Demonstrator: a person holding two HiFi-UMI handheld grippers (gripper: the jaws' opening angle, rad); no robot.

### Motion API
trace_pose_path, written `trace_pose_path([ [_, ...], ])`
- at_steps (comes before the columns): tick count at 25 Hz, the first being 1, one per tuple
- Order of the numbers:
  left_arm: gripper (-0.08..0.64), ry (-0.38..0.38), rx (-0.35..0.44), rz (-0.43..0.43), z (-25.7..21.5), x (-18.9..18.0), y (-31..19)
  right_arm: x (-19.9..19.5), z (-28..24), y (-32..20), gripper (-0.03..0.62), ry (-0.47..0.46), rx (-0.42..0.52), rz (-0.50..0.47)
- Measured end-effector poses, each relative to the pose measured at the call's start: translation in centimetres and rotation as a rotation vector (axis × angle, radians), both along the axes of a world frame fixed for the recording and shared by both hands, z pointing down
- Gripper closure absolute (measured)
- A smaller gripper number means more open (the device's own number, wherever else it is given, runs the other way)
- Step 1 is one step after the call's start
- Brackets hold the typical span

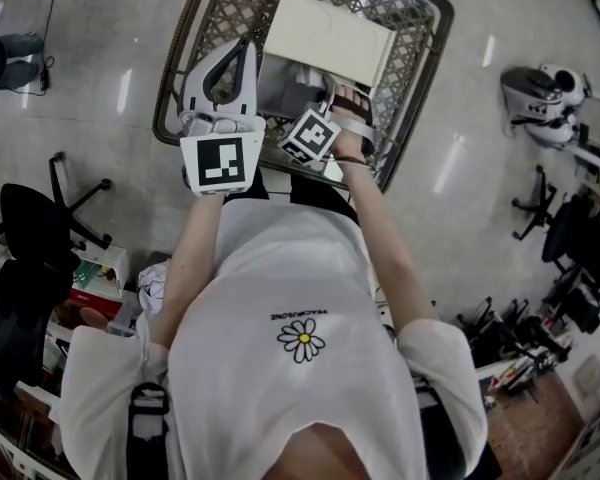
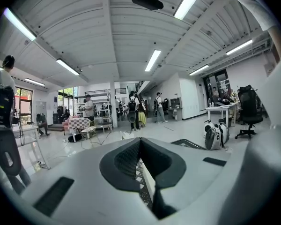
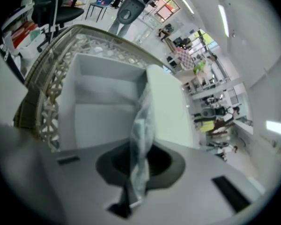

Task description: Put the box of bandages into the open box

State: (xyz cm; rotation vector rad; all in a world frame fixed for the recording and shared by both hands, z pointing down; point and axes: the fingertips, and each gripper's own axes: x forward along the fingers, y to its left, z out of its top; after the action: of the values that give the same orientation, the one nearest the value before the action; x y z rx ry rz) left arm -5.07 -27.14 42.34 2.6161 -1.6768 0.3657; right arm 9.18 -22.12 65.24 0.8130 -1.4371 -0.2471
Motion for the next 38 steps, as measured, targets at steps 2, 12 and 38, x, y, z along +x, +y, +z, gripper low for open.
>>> trace_pose_path([
  [2, 0.537, -0.007, -0.004, 0.001, 0.2, 0.0, 0.0, 0.5, 0.4, -0.1, 0.548, 0.042, 0.000, -0.006],
  [12, 0.537, -0.003, -0.021, -0.014, 0.8, -0.5, 0.3, 1.0, 1.7, 0.2, 0.526, 0.008, -0.054, 0.056],
  [38, 0.537, 0.023, -0.022, 0.018, 1.0, 0.0, 1.1, -0.7, 0.3, 3.4, 0.367, -0.333, -0.334, 0.257],
])
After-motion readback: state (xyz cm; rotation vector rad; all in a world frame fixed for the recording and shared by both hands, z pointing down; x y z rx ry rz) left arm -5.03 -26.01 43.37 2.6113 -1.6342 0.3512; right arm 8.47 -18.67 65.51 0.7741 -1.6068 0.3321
